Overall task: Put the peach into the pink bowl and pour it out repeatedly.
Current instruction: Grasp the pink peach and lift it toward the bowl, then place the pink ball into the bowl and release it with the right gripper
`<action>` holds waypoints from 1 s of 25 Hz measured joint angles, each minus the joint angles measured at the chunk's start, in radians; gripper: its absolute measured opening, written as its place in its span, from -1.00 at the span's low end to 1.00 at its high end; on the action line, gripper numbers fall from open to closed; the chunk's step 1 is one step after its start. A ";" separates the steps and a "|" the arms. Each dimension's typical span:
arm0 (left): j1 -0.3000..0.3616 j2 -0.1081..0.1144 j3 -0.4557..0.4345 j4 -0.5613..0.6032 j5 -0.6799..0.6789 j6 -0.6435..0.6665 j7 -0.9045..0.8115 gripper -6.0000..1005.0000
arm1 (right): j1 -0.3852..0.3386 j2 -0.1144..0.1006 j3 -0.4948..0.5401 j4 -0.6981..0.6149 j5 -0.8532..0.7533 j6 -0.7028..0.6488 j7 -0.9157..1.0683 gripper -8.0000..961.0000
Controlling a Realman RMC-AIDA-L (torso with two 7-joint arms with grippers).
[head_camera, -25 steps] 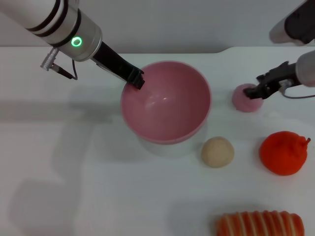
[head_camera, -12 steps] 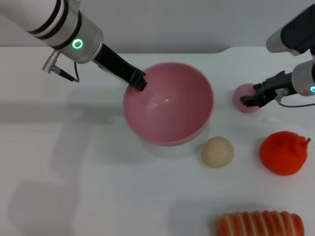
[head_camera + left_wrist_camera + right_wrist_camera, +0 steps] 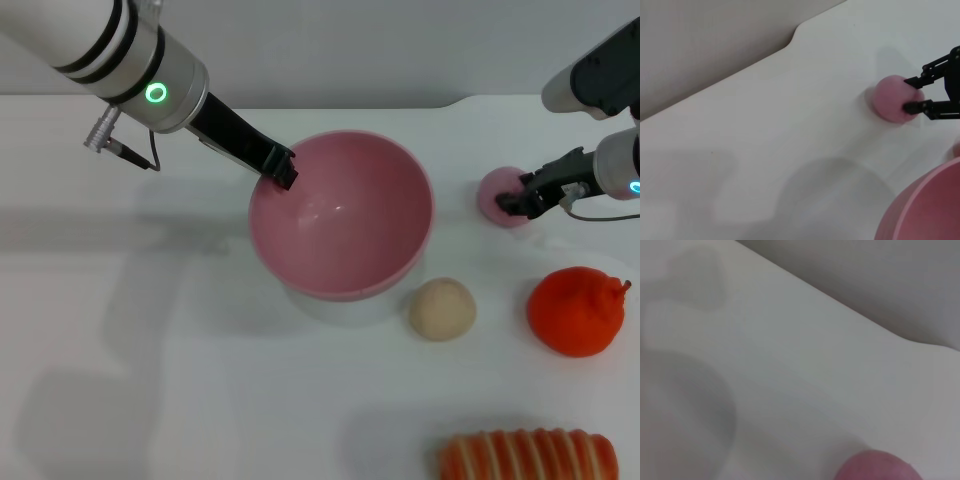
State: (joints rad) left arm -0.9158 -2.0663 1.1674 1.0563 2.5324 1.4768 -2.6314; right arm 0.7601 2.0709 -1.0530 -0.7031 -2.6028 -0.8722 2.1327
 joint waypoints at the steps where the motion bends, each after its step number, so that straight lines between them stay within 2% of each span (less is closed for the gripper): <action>1: 0.000 0.000 0.000 0.000 0.000 0.000 0.000 -0.90 | -0.002 0.000 0.000 0.000 0.000 0.006 -0.006 0.06; 7: 0.001 0.000 0.000 -0.001 0.000 -0.005 0.000 -0.90 | -0.009 0.001 0.001 -0.003 0.002 0.014 -0.021 -0.44; 11: 0.003 0.000 0.000 -0.001 -0.001 -0.018 0.003 -0.90 | -0.031 0.001 0.010 -0.055 0.022 -0.008 -0.018 -0.66; 15: 0.008 0.000 0.000 -0.014 -0.002 -0.042 0.008 -0.90 | -0.100 0.000 0.010 -0.190 0.134 -0.068 -0.015 -0.87; 19: 0.011 0.001 0.000 -0.025 -0.002 -0.066 0.010 -0.90 | -0.210 0.003 -0.003 -0.407 0.264 -0.111 -0.013 -0.91; 21: 0.011 0.001 0.000 -0.026 -0.001 -0.073 0.011 -0.90 | -0.289 0.005 -0.028 -0.577 0.345 -0.137 -0.013 -0.91; 22: 0.012 0.002 0.000 -0.025 -0.001 -0.074 0.013 -0.90 | -0.289 0.005 -0.028 -0.577 0.345 -0.137 -0.013 -0.91; 25: 0.014 0.001 0.001 -0.031 -0.003 -0.081 0.020 -0.90 | -0.344 0.011 -0.045 -0.742 0.422 -0.197 -0.015 -0.91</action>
State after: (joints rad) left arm -0.9014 -2.0652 1.1682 1.0249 2.5299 1.3959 -2.6112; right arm 0.4161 2.0818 -1.0977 -1.4455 -2.1807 -1.0690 2.1175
